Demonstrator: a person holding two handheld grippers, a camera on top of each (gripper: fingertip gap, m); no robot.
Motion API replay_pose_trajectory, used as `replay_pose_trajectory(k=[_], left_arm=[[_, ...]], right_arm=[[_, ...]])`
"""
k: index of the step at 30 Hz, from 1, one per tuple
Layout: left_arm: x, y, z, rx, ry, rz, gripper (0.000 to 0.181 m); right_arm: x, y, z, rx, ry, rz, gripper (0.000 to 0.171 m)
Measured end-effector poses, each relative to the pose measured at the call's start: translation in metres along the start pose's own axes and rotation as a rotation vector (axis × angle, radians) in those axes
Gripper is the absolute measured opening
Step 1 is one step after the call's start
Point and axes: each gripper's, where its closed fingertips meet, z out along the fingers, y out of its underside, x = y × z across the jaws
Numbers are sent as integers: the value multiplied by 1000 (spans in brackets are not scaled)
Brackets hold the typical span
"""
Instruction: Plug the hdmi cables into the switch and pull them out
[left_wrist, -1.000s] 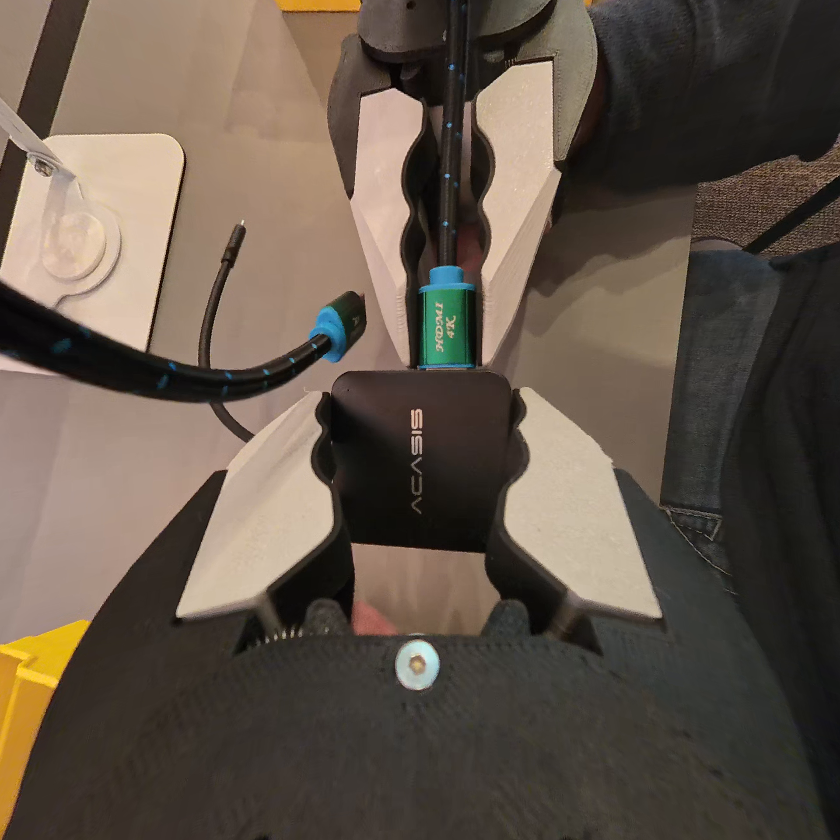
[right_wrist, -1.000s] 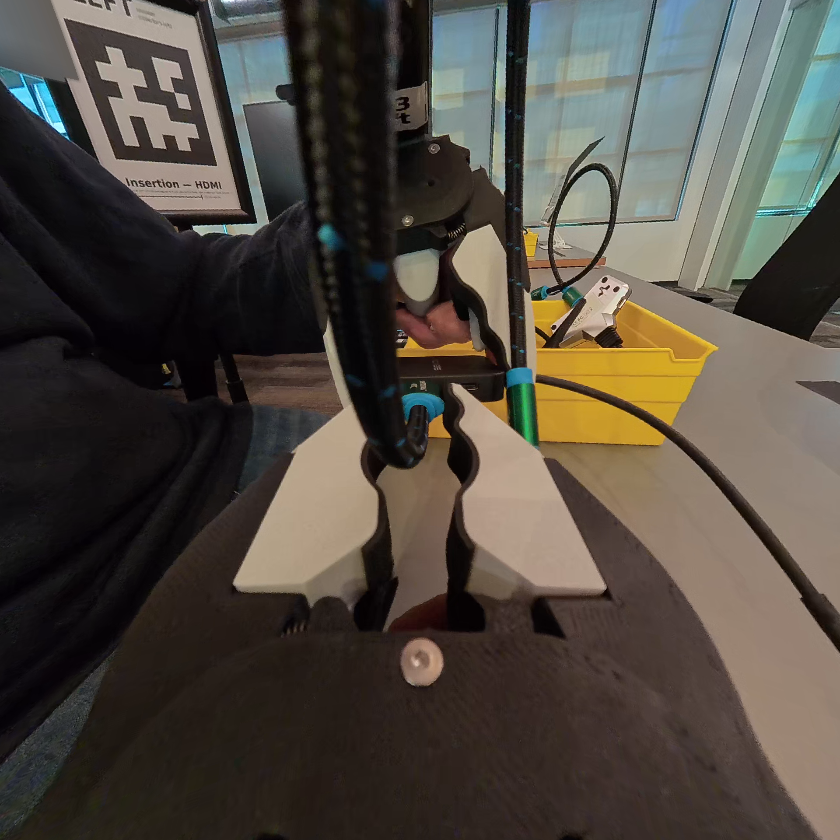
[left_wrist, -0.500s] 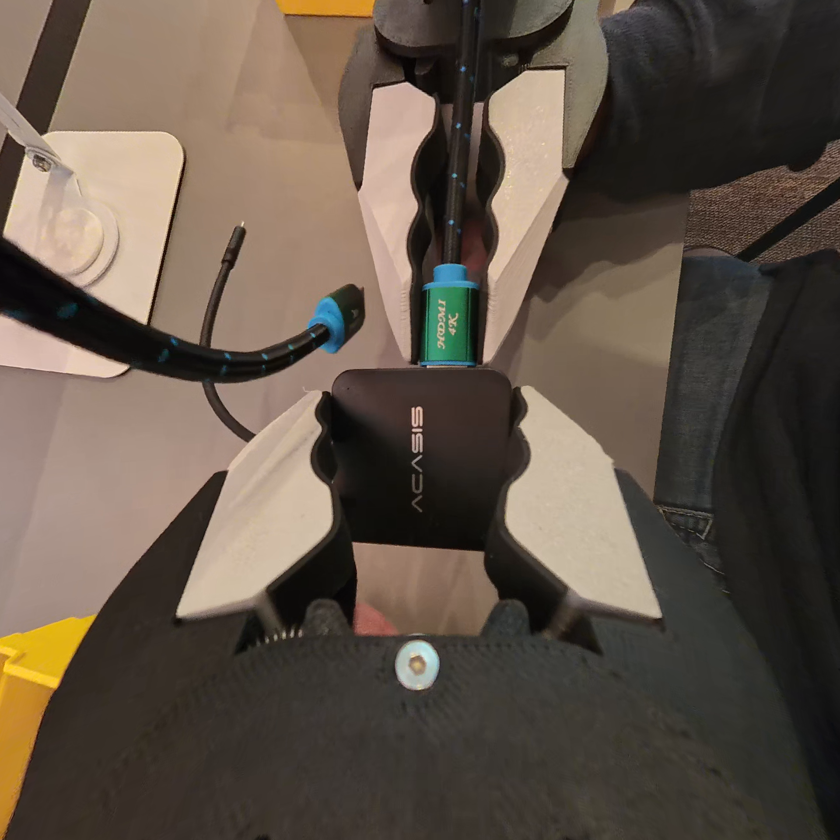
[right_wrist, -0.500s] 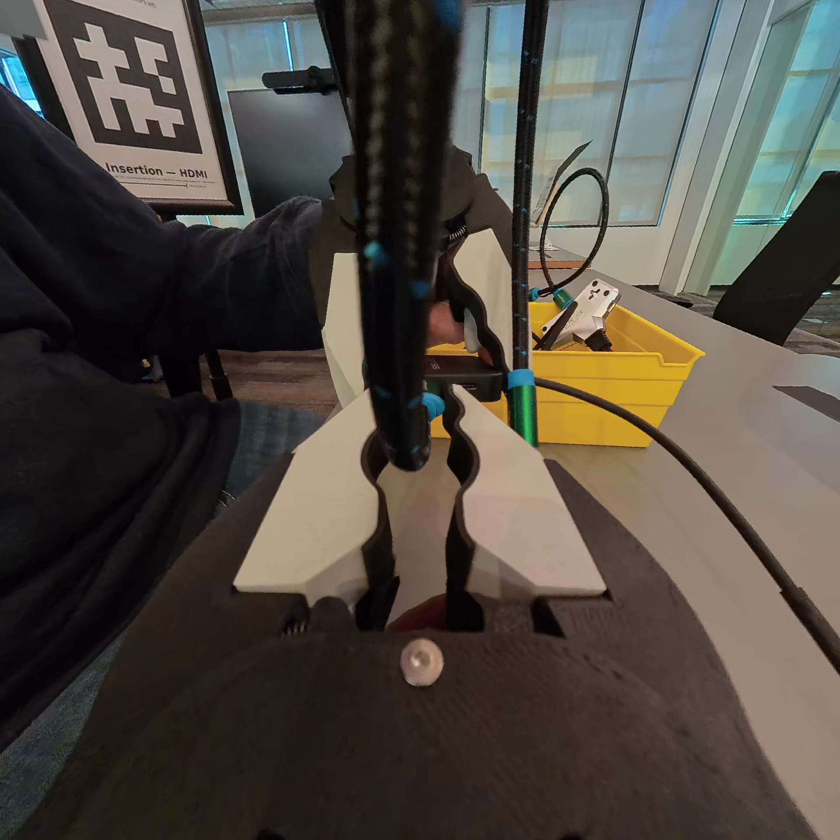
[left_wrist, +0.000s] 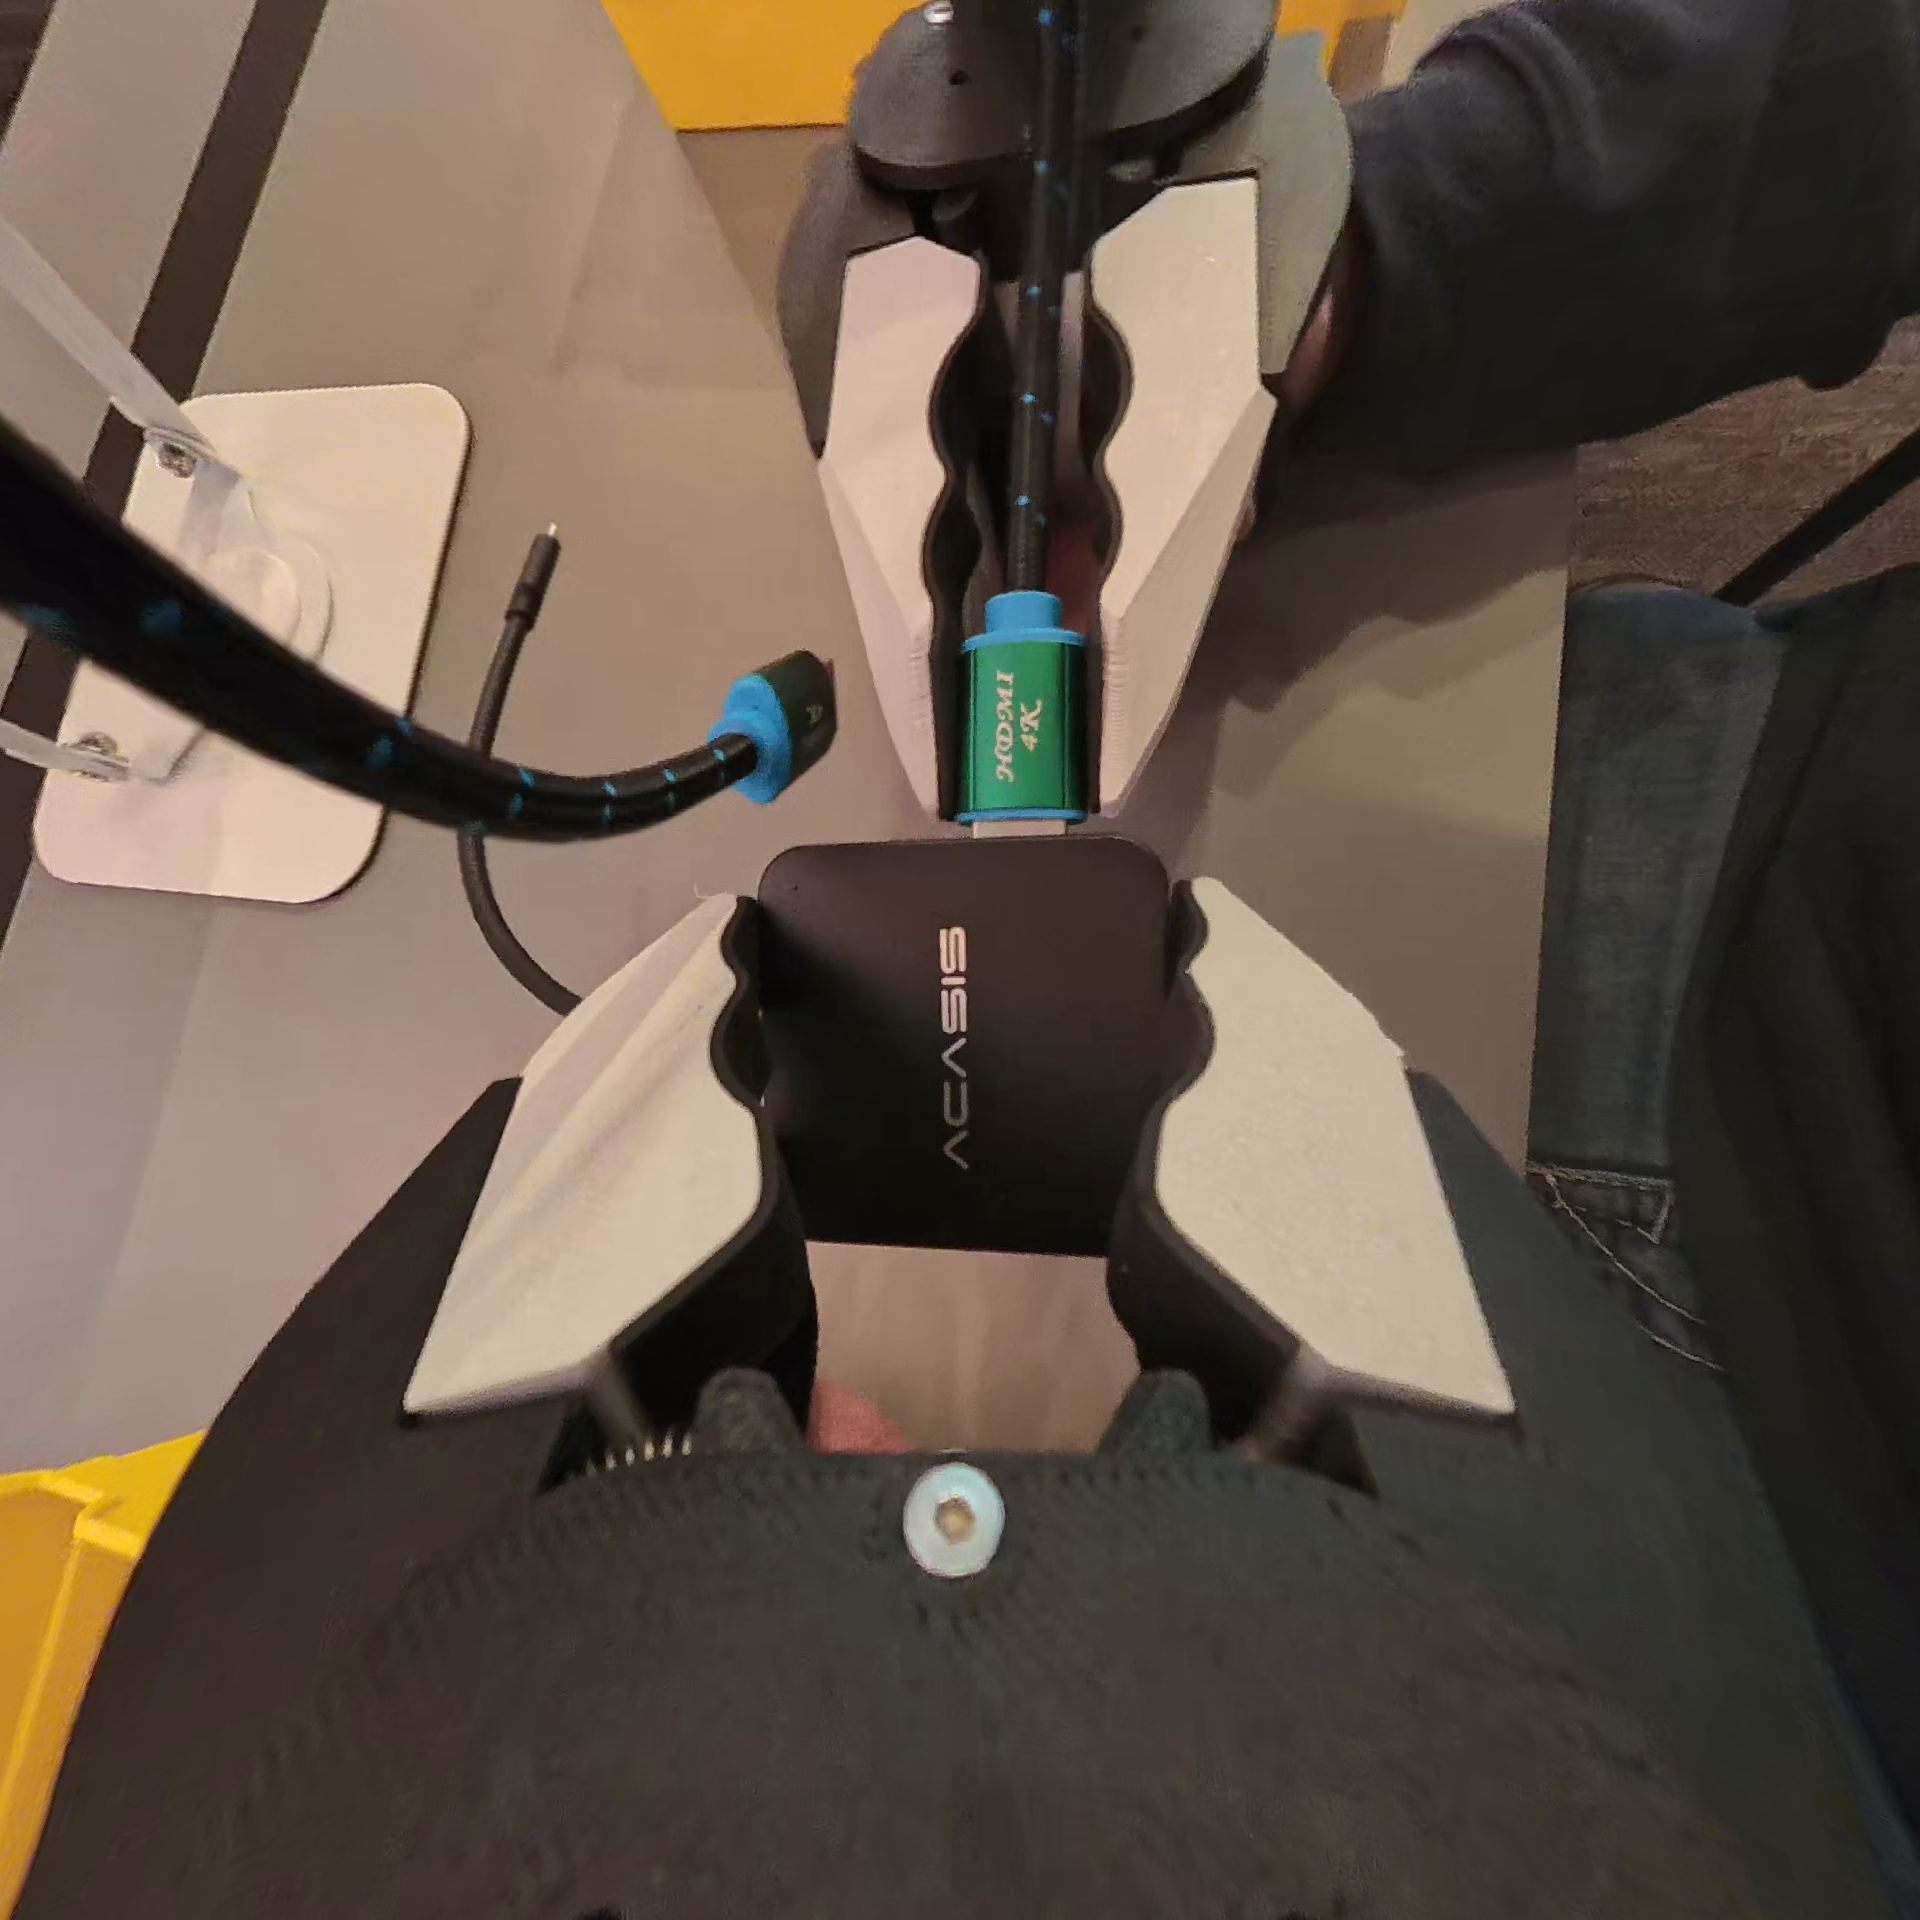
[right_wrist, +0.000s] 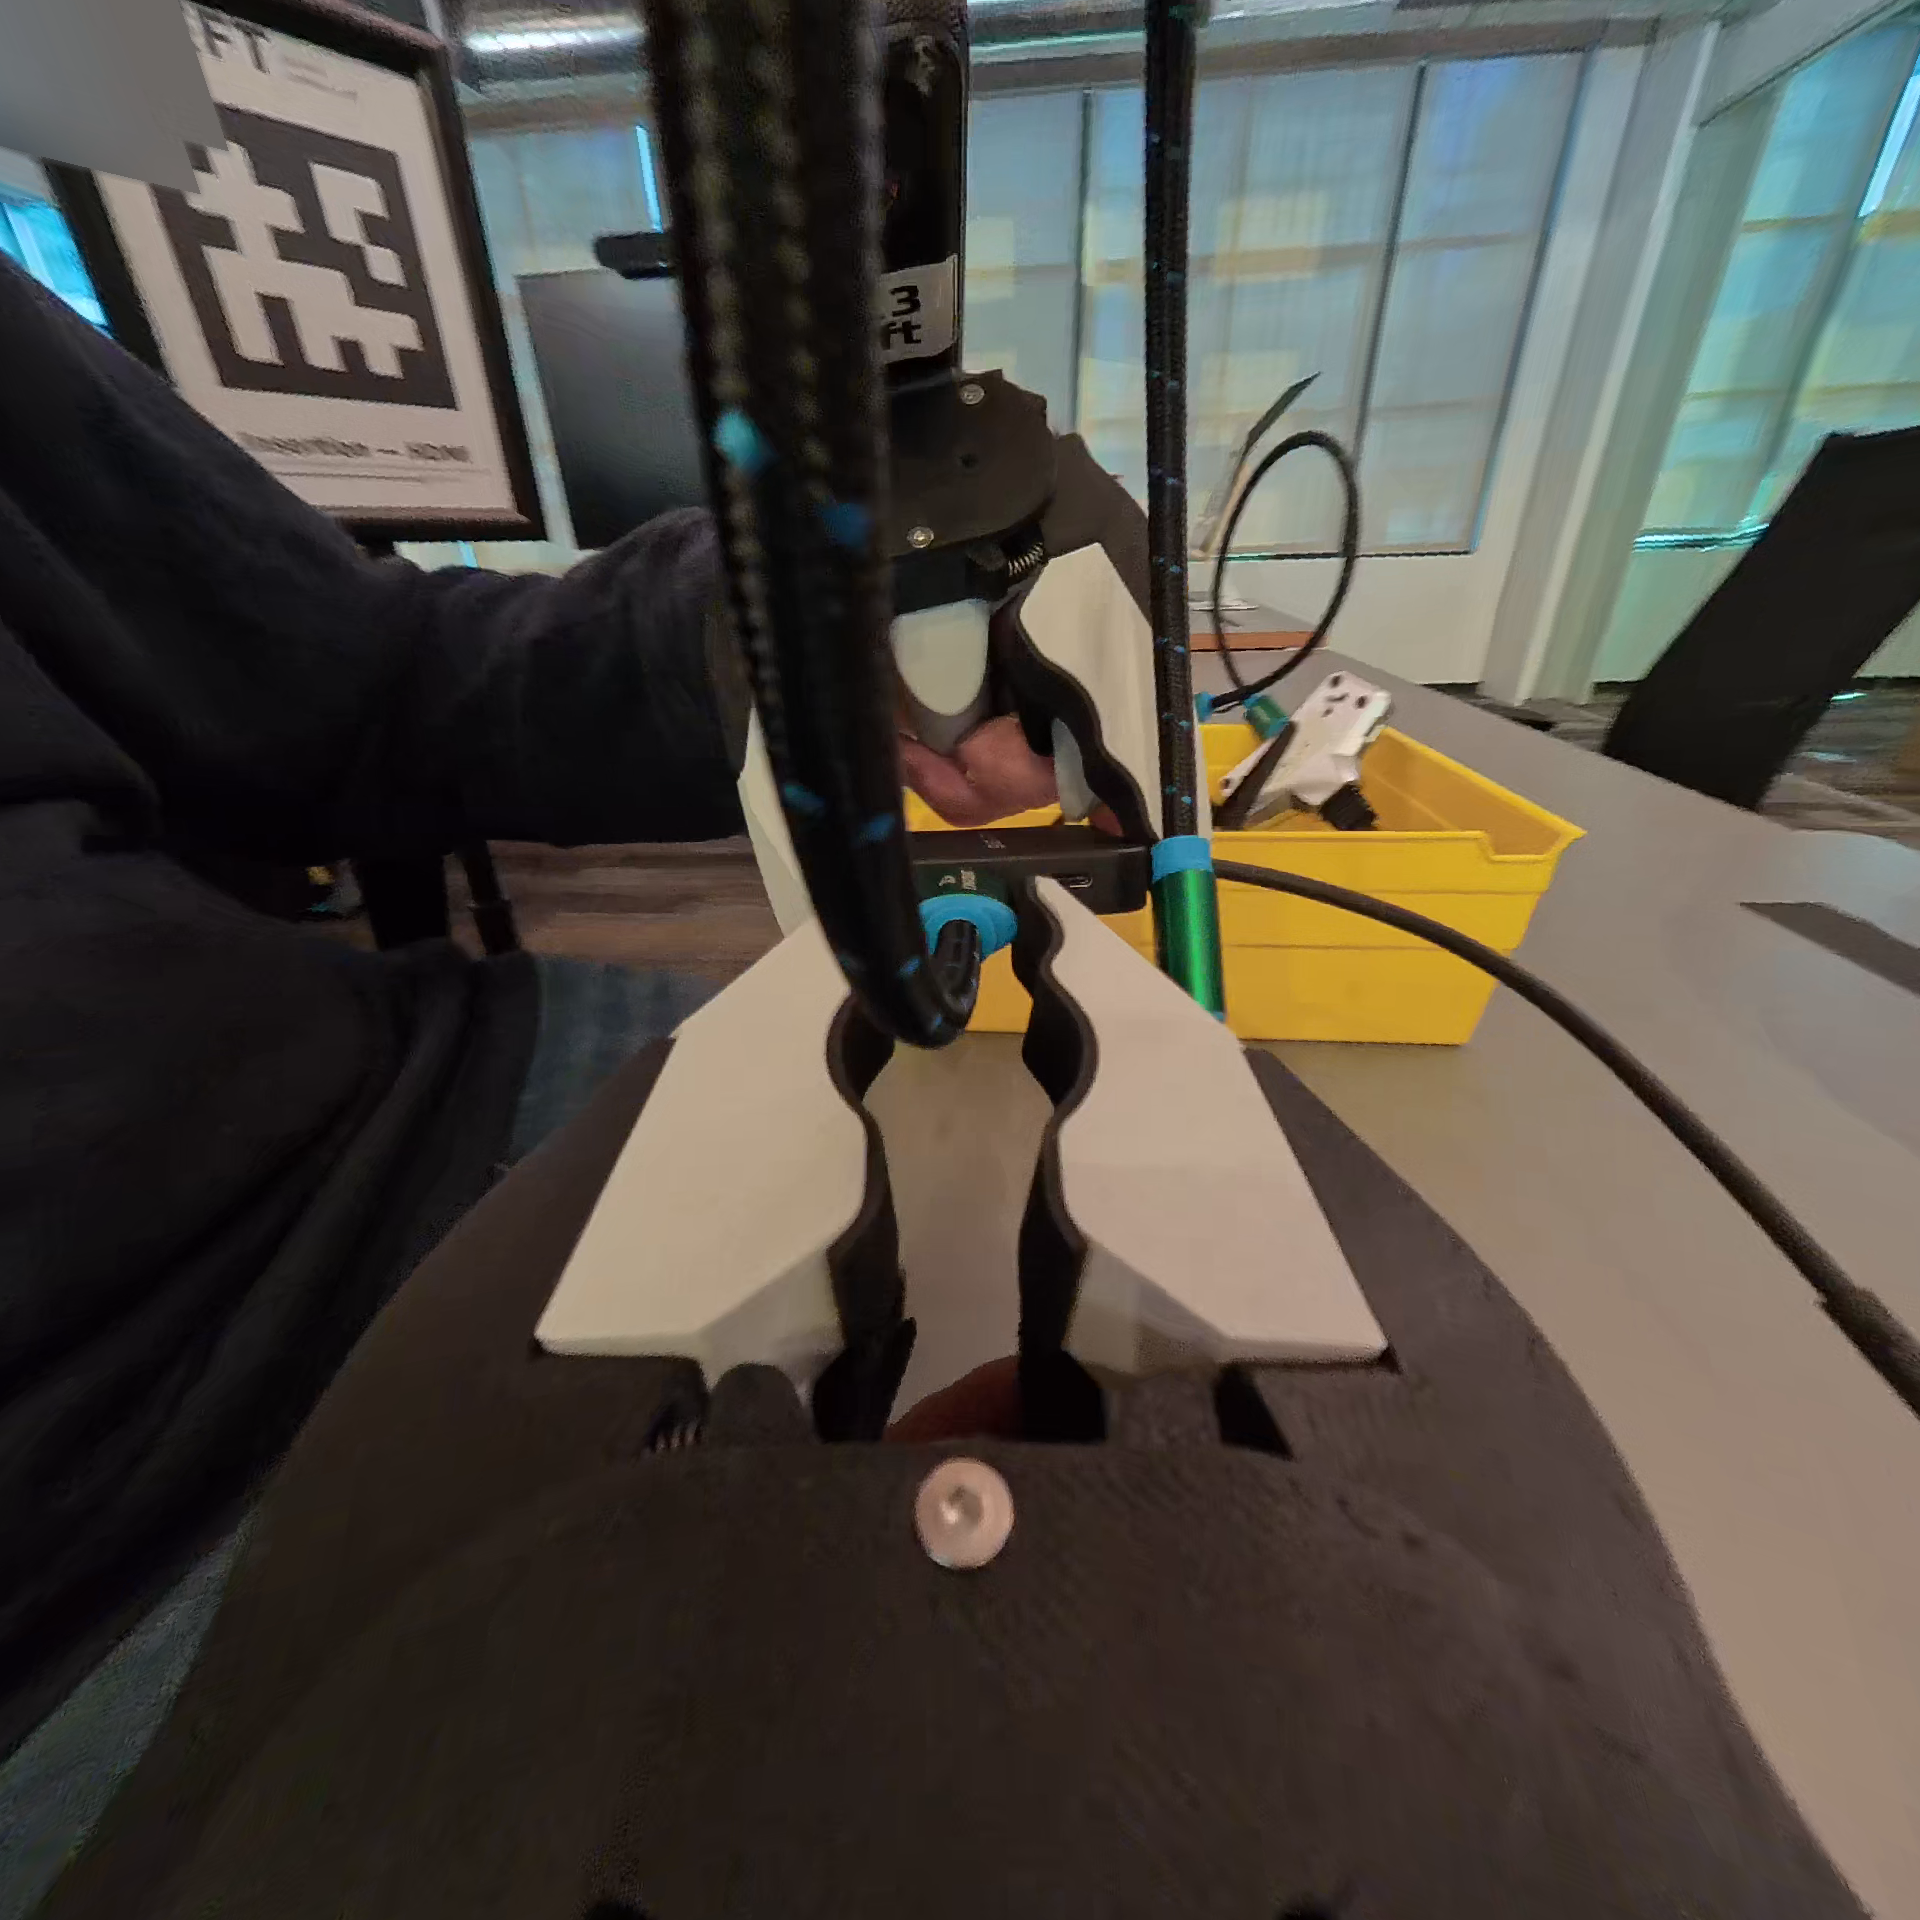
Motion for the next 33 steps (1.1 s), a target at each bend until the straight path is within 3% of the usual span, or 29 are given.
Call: replay_pose_trajectory(k=[6, 8, 10, 14, 17, 23, 28, 33], left_arm=[[0, 2, -4, 8, 11, 16, 73], [-19, 29, -13, -103, -85, 48, 73], [-15, 16, -30, 16, -33, -22, 73], [-20, 4, -35, -38, -97, 56, 73], [-28, 18, -33, -78, -127, 43, 73], [-39, 15, -41, -70, -186, 43, 73], [-43, 15, -45, -72, -210, 47, 73], [-41, 16, -45, -72, -202, 52, 73]], right_arm=[[-2, -5, -1, 9, 14, -41, 19], [3, -27, -25, 119, -9, 20, 18], [13, -18, -30, 49, 13, 16, 19], [8, 6, -11, -63, 3, 1, 19], [7, 13, -11, -108, 20, 8, 19], [-7, -18, -20, -132, 101, 9, 19], [-16, -71, -70, -173, 274, -17, 19], [-24, -101, -160, -262, 505, -37, 19]])
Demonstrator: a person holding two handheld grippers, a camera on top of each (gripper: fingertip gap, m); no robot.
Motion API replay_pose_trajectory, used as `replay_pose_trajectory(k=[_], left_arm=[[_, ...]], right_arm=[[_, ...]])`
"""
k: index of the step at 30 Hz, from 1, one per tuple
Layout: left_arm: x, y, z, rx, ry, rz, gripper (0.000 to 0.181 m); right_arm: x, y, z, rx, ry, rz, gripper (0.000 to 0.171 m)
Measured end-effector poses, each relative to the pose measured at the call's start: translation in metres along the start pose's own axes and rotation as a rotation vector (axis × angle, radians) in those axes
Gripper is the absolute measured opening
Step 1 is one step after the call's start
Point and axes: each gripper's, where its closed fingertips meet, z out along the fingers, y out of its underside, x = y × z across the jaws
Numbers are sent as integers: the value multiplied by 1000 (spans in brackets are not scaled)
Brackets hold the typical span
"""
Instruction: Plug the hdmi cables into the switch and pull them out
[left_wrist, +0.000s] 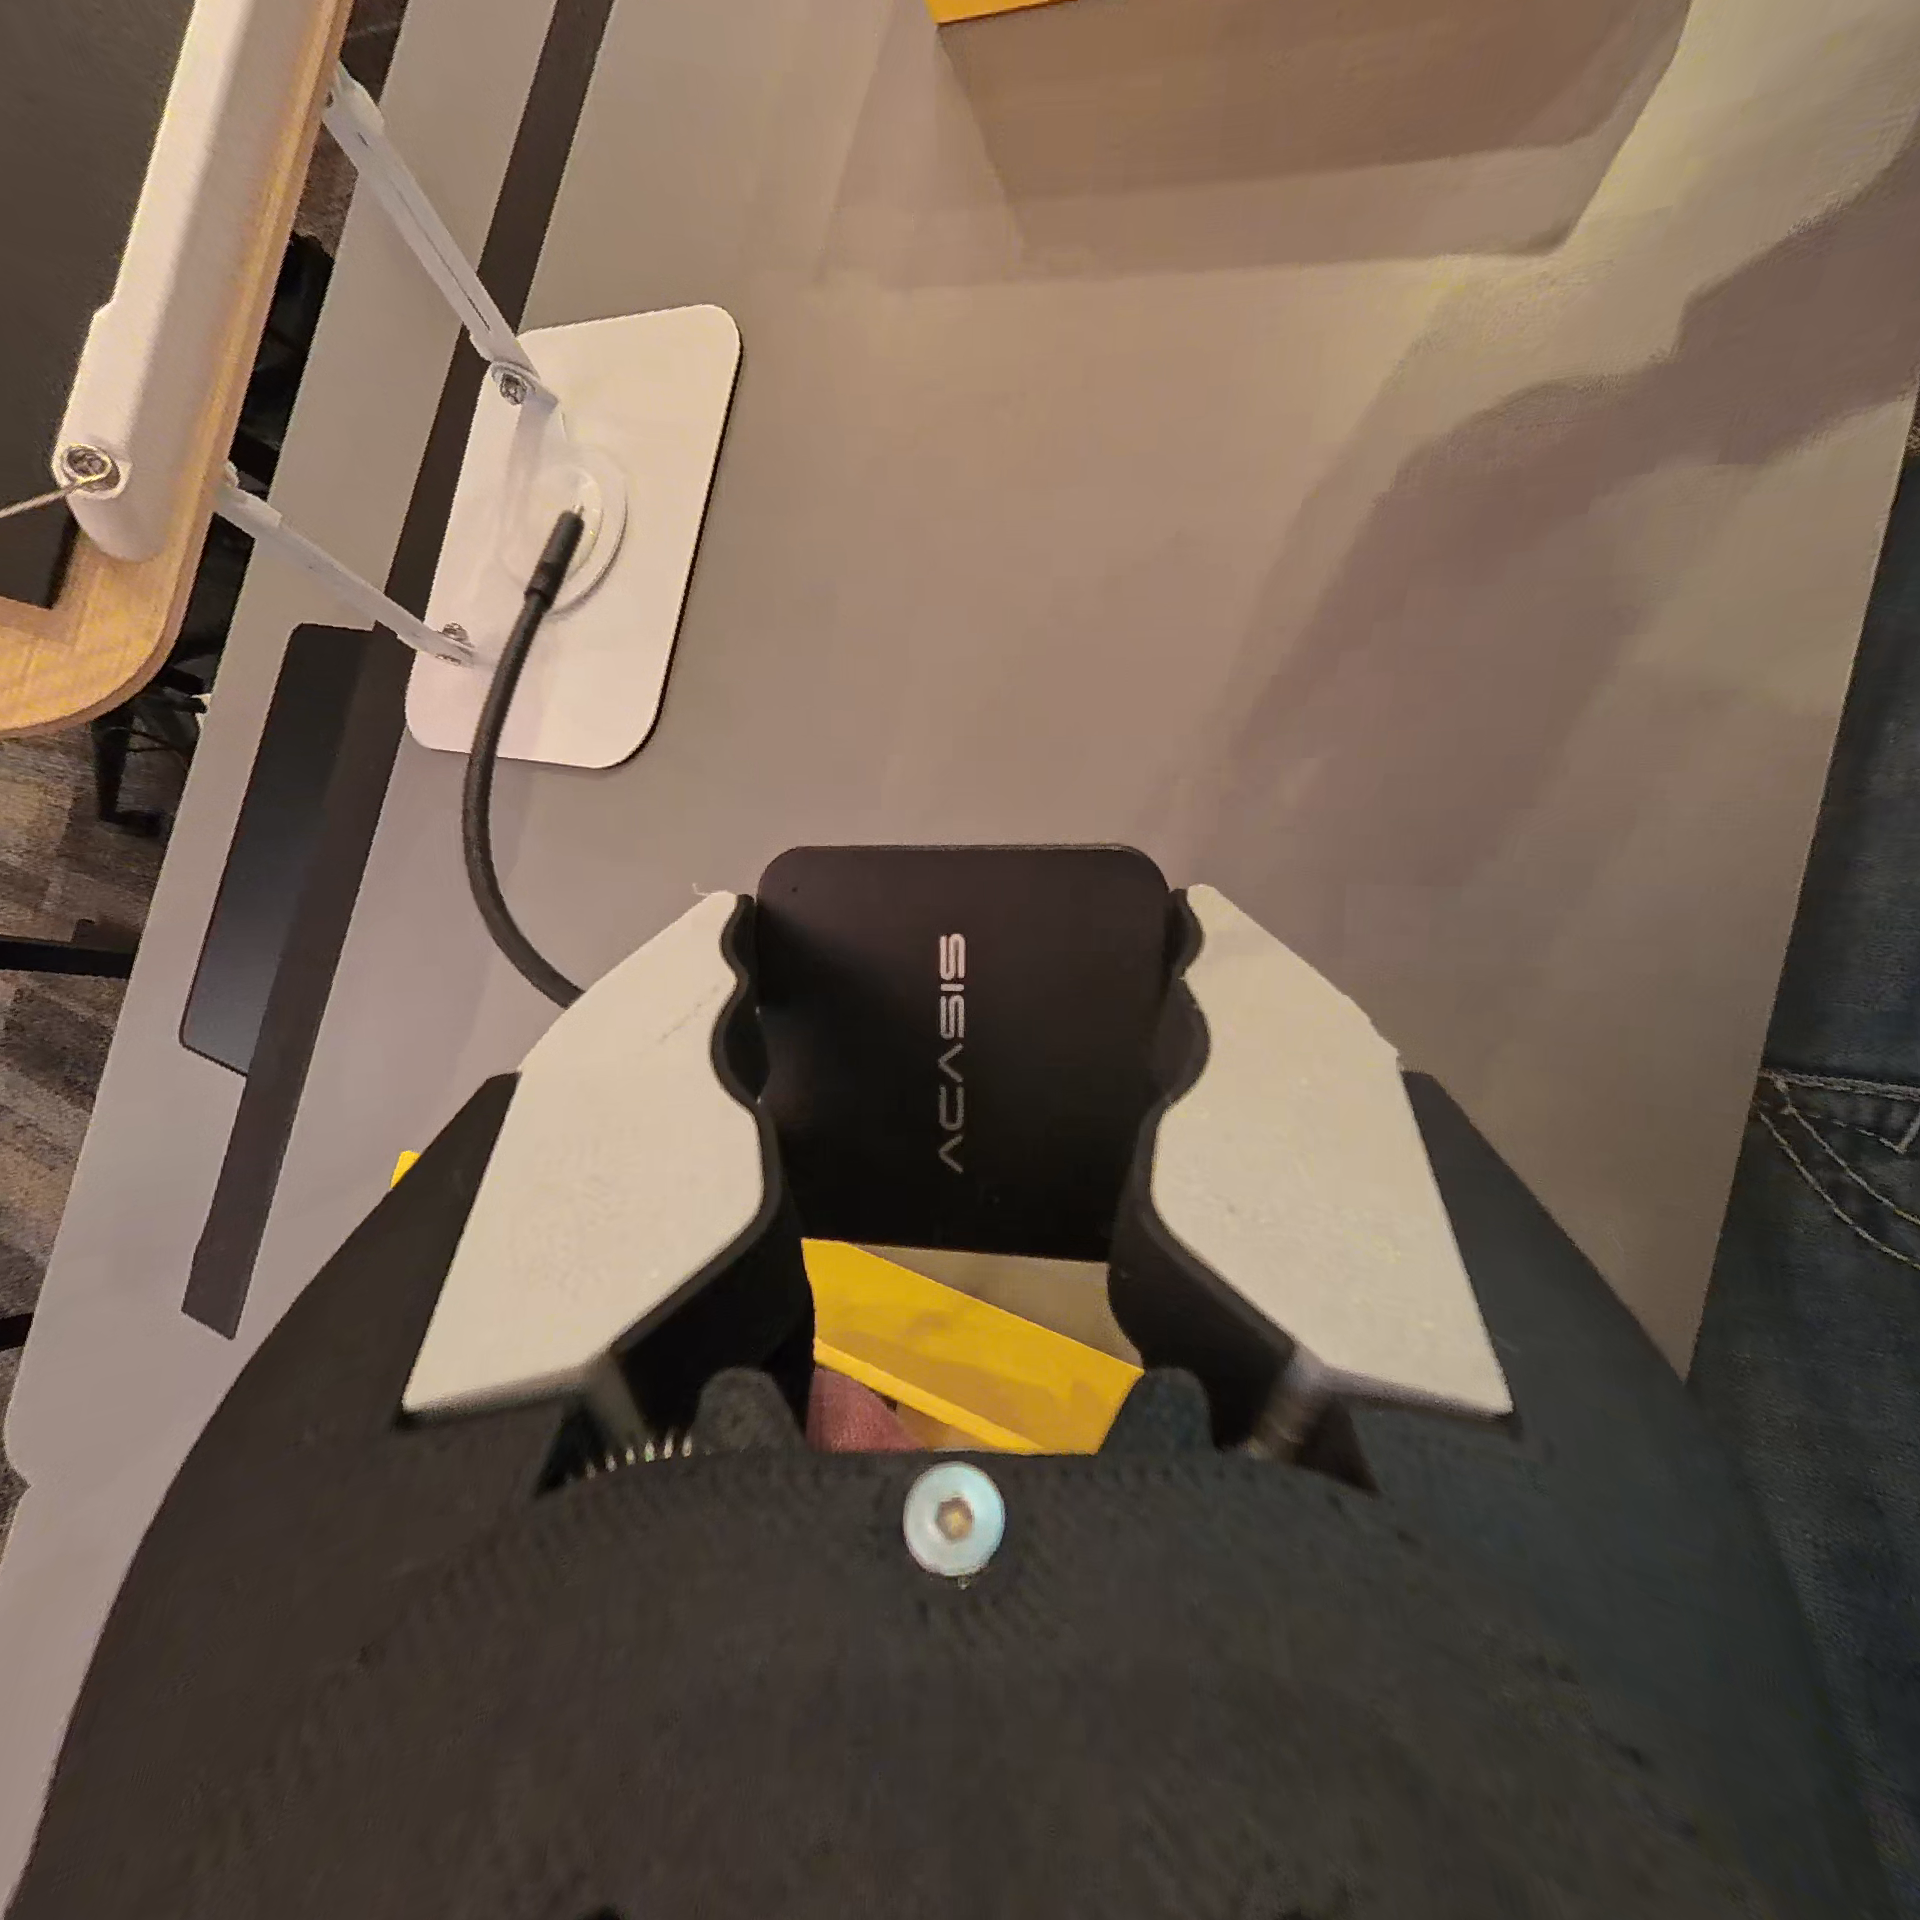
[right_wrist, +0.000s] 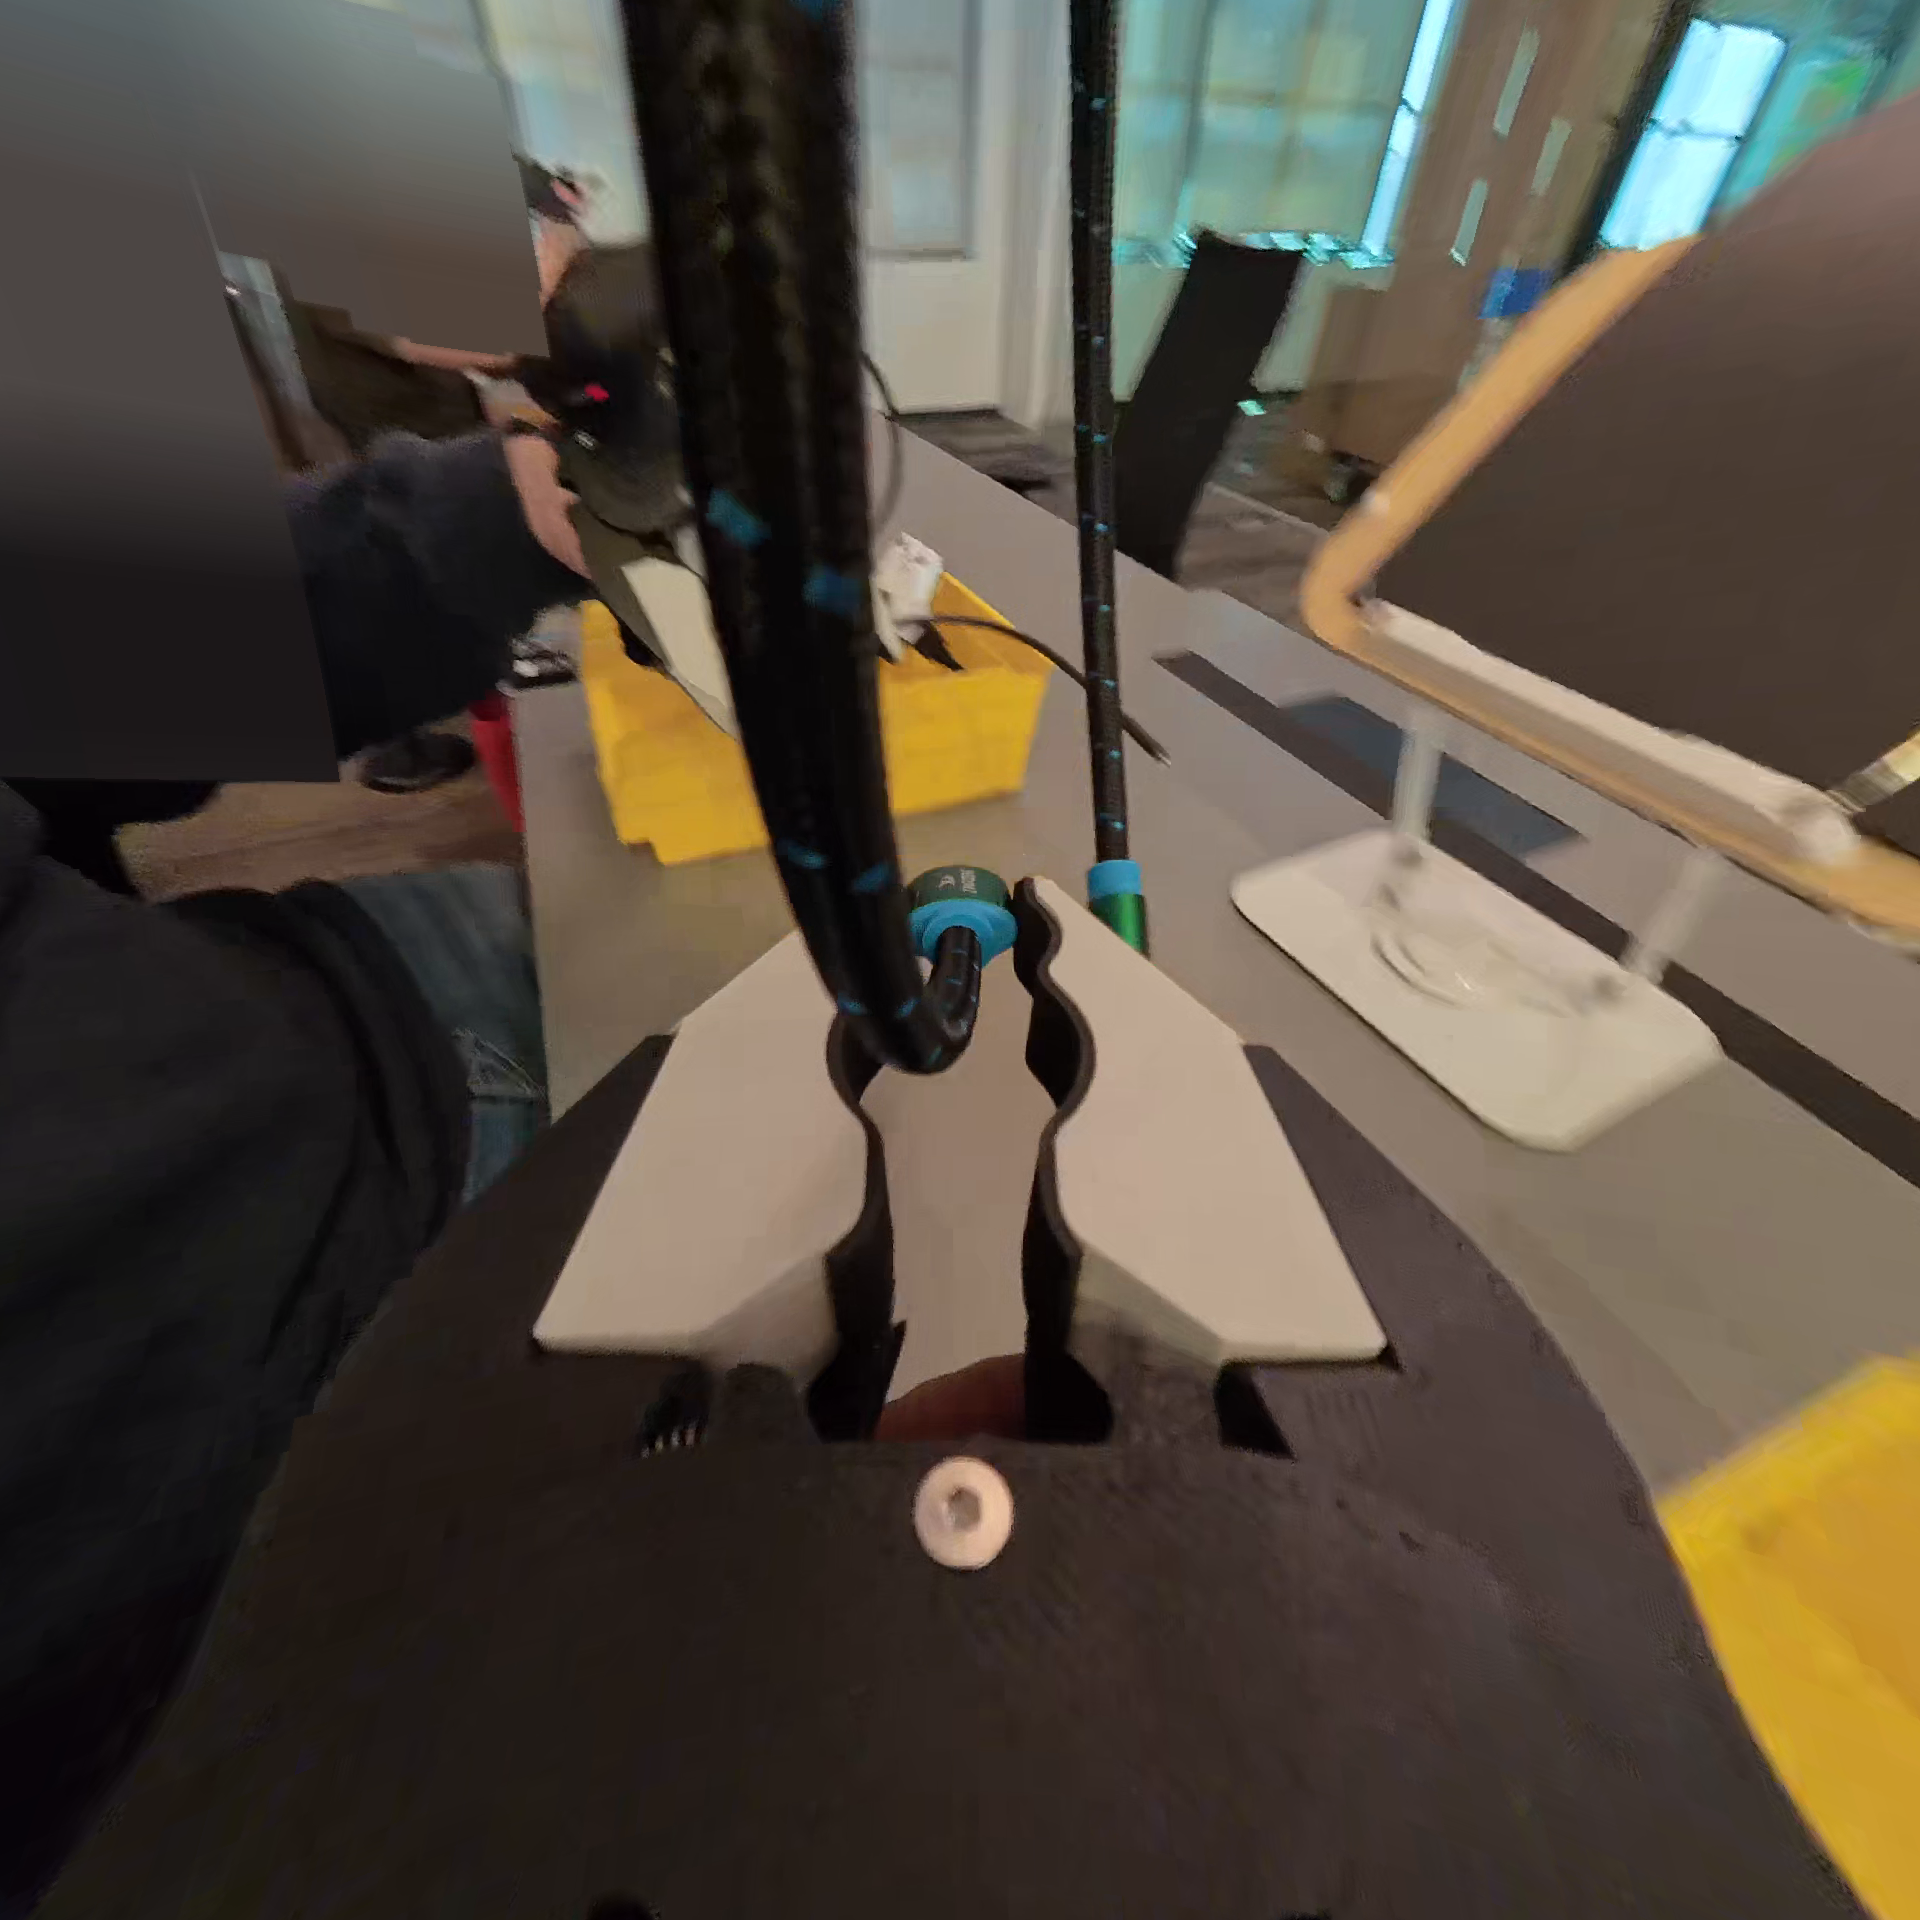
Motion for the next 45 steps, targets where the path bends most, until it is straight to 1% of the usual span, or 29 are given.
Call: replay_pose_trajectory(k=[4, 7, 10, 13, 16, 18, 21, 23, 27, 29, 31, 35, 37, 39, 41, 43, 45], left_arm=[[2, -2, 2, -1, 5, 7, 73], [5, -2, 5, -8, 15, 13, 73], [9, -1, 7, -19, 27, 19, 73], [10, -1, 8, -24, 33, 18, 73], [11, 1, 9, -26, 41, 13, 73], [12, 2, 11, -30, 49, 10, 73], [13, 3, 13, -32, 53, 9, 73], [13, 3, 14, -32, 53, 7, 73], [14, 0, 14, -21, 50, 7, 73], [15, -4, 15, -9, 49, 11, 73], [18, -9, 16, -1, 47, 23, 73], [23, -20, 16, 16, 39, 54, 73], [26, -26, 15, 35, 34, 61, 73], [29, -34, 16, 58, 29, 67, 73], [32, -42, 19, 71, 16, 86, 73], [35, -47, 22, 71, -11, 117, 73], [38, -51, 25, 64, -30, 147, 73]], right_arm=[[32, 35, -69, -136, 146, 76, 18], [47, 74, -103, -244, 206, 168, 19], [61, 116, -118, -328, 260, 273, 19], [68, 151, -123, -371, 275, 371, 19], [77, 174, -129, -426, 331, 411, 33], [83, 186, -138, -497, 391, 401, 34], [86, 189, -151, -555, 453, 379, 42], [88, 185, -161, -576, 502, 355, 51], [96, 179, -186, -647, 632, 291, 58], [105, 163, -197, -640, 743, 223, 58], [110, 138, -202, -606, 837, 131, 59], [108, 103, -189, -554, 864, 14, 60], [100, 83, -167, -484, 819, -49, 56], [81, 63, -129, -402, 709, -125, 53], [53, 52, -81, -329, 536, -131, 53], [24, 49, -35, -276, 360, -111, 53], [2, 54, 2, -261, 249, -95, 51]])
